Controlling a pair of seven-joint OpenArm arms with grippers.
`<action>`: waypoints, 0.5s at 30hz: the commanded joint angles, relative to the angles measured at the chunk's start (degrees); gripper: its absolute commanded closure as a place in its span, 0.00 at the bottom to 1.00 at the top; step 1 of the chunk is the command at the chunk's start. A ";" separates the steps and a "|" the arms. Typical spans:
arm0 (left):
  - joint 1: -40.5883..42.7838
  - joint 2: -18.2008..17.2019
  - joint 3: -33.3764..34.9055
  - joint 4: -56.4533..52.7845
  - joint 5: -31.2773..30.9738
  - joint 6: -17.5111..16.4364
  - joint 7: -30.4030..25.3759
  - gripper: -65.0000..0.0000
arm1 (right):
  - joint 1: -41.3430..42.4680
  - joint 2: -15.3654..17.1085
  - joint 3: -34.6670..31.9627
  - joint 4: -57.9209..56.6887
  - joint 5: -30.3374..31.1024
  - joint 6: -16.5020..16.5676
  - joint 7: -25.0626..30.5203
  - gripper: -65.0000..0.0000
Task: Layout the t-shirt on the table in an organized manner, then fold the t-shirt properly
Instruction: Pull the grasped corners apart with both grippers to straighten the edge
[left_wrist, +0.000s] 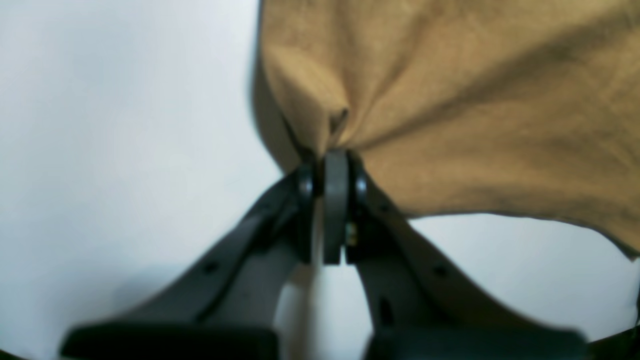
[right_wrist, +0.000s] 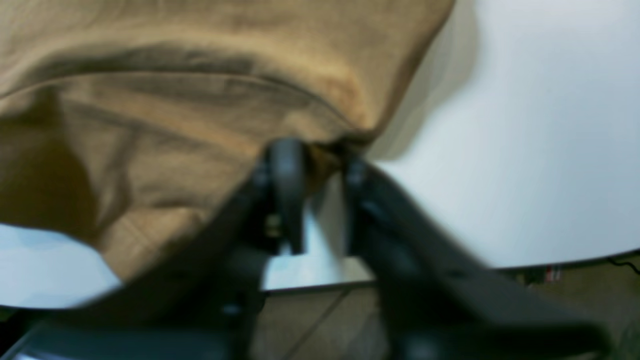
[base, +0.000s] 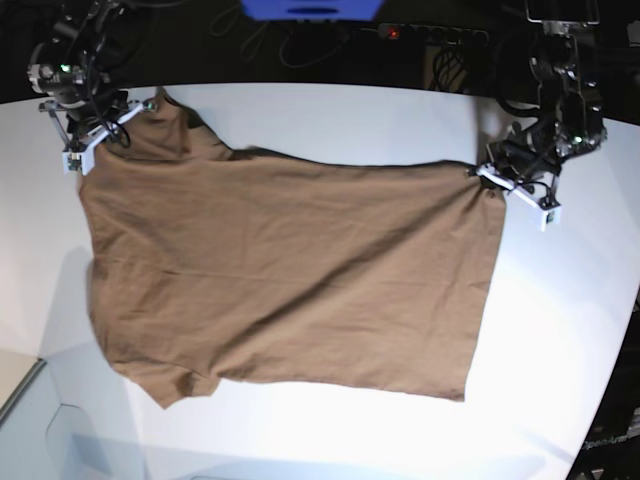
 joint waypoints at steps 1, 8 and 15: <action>-0.36 -0.81 -0.34 1.29 -0.42 -0.03 0.04 1.00 | 0.30 0.44 0.41 1.06 0.02 0.07 0.71 1.00; -0.27 -0.37 -3.94 6.74 -0.42 -0.03 0.31 1.00 | 0.38 0.71 0.50 6.25 0.02 0.07 1.24 1.00; -0.54 -0.28 -6.93 9.03 -0.51 -0.03 -0.05 1.00 | 2.85 0.71 0.50 9.77 0.29 0.07 1.33 1.00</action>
